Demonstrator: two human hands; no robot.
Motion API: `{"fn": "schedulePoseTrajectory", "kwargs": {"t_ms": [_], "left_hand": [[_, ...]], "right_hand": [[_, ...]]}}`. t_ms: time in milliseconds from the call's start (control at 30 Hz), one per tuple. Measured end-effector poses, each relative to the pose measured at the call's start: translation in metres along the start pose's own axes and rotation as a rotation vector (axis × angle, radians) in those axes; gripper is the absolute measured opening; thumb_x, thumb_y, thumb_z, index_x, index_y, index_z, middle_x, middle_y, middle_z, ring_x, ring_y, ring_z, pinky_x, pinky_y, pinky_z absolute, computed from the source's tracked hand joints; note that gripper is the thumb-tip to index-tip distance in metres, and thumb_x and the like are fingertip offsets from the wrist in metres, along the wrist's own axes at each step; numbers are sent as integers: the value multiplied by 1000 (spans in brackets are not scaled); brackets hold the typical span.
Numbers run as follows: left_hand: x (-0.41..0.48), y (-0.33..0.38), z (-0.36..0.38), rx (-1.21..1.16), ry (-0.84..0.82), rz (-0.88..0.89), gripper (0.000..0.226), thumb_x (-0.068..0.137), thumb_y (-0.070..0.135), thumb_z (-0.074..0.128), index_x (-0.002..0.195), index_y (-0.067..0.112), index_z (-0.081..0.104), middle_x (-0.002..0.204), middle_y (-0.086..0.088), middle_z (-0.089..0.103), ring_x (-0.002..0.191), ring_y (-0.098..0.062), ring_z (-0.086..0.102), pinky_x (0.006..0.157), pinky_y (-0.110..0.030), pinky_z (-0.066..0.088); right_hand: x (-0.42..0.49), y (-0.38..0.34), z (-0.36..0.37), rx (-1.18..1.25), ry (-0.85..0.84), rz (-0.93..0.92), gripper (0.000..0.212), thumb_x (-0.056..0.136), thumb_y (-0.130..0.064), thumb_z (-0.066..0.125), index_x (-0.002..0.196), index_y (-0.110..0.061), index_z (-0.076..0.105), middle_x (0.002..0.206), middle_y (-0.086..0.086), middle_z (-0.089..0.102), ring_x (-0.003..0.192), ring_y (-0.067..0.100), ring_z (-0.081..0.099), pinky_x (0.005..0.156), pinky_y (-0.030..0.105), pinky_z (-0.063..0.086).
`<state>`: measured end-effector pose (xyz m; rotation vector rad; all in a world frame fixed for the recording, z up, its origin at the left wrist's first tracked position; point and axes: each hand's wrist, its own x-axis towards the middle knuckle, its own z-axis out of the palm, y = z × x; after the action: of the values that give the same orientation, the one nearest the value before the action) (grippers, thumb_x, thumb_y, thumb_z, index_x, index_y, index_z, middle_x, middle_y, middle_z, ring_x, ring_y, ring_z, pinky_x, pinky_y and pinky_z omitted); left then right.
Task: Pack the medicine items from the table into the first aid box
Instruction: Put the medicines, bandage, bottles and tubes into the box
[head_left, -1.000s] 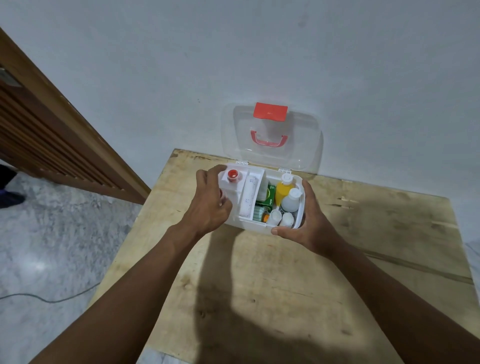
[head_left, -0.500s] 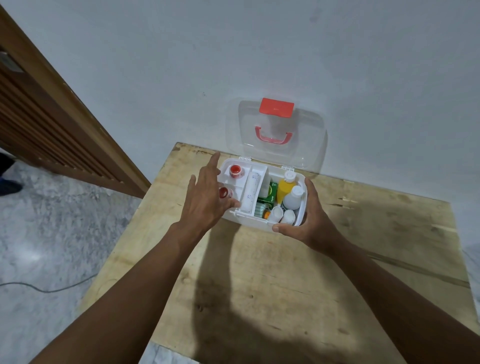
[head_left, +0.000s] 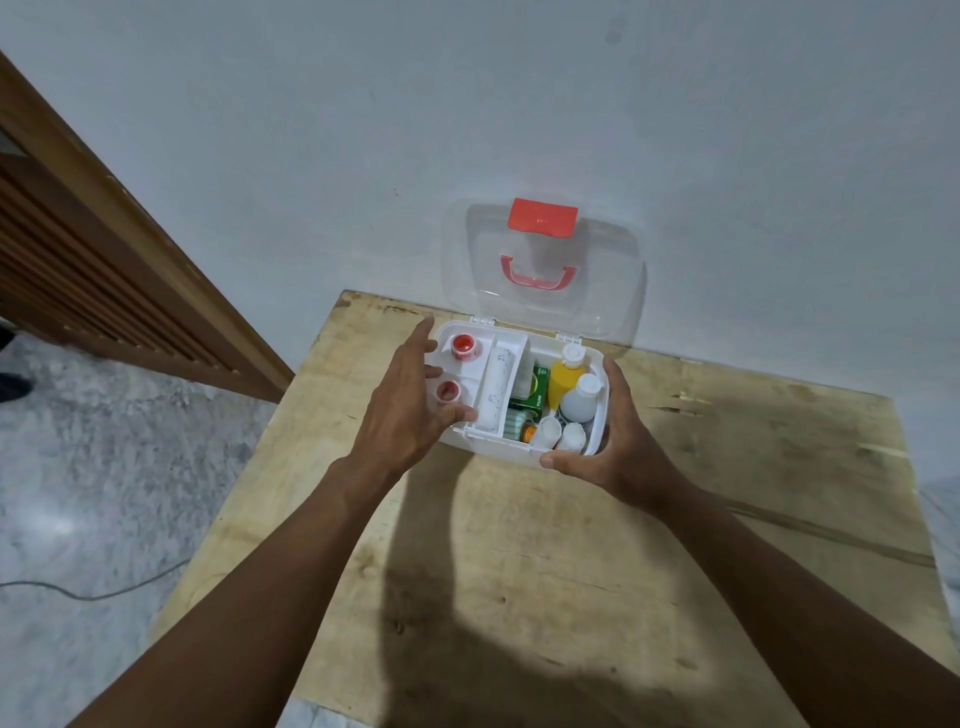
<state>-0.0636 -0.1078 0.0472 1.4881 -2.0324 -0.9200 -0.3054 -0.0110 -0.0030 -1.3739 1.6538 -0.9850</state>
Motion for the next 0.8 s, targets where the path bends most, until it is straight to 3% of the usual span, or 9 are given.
{"fn": "schedulePoseTrajectory", "kwargs": {"t_ms": [233,333,400,467,533,633,700,767,800], "left_hand": [[-7,4,0,-88,42,10,102,68,25,90,150,21,29,147,0,45,126,-12,47,98,-28,42],[-10,5,-2,-104,79,-14,105,66,32,90,150,21,29,150,0,40,131,-12,41,102,-30,39],[-12,4,-5,-169,28,3,100,63,36,92,145,23,36,140,12,47,122,0,46,98,-24,43],[-12,2,-7,-212,-67,82,82,61,39,91,130,26,50,123,21,58,109,6,56,84,-16,51],[-13,-1,-8,-220,-115,108,78,61,44,89,128,31,52,120,20,63,108,3,60,78,-8,49],[-13,-8,-6,-247,-133,100,81,62,44,90,130,32,47,121,20,61,109,5,58,76,-4,47],[-12,-12,-4,-274,-157,120,86,62,38,92,133,30,44,125,19,60,112,2,58,80,-8,49],[-11,-15,-4,-330,-183,158,90,63,31,92,136,26,42,128,16,58,117,-2,58,86,-12,51],[-11,-17,-4,-349,-179,160,90,63,29,93,137,26,41,128,16,58,117,-2,58,86,-12,51]], "right_hand": [[-2,-5,-1,-4,-10,-6,120,59,-33,97,152,-39,20,147,-13,44,136,15,49,110,47,48],[-4,-9,-2,-8,-20,-27,116,61,-27,96,149,-40,23,145,-13,47,133,15,52,108,46,49],[-5,-10,-3,-22,-27,-28,116,62,-24,96,151,-38,22,145,-12,47,133,17,53,108,47,50],[-4,-12,-4,-21,-37,-22,116,63,-24,96,151,-39,22,144,-13,48,133,16,53,107,46,51],[-5,-15,-4,-18,-52,4,115,62,-28,97,145,-54,21,144,-18,47,131,11,54,107,39,51],[-7,-19,-6,-37,-64,57,112,62,-26,96,123,-79,18,139,-23,47,124,-3,56,97,18,53],[-8,-24,-7,-47,-82,92,114,62,-24,96,133,-70,21,141,-17,49,125,3,57,99,23,53],[-8,-30,-6,-12,-100,129,121,60,-22,97,150,-45,19,144,-10,49,128,10,57,106,39,52],[-8,-33,-5,-13,-104,162,122,61,-20,97,152,-37,17,145,-12,49,129,8,56,109,40,50]]}}
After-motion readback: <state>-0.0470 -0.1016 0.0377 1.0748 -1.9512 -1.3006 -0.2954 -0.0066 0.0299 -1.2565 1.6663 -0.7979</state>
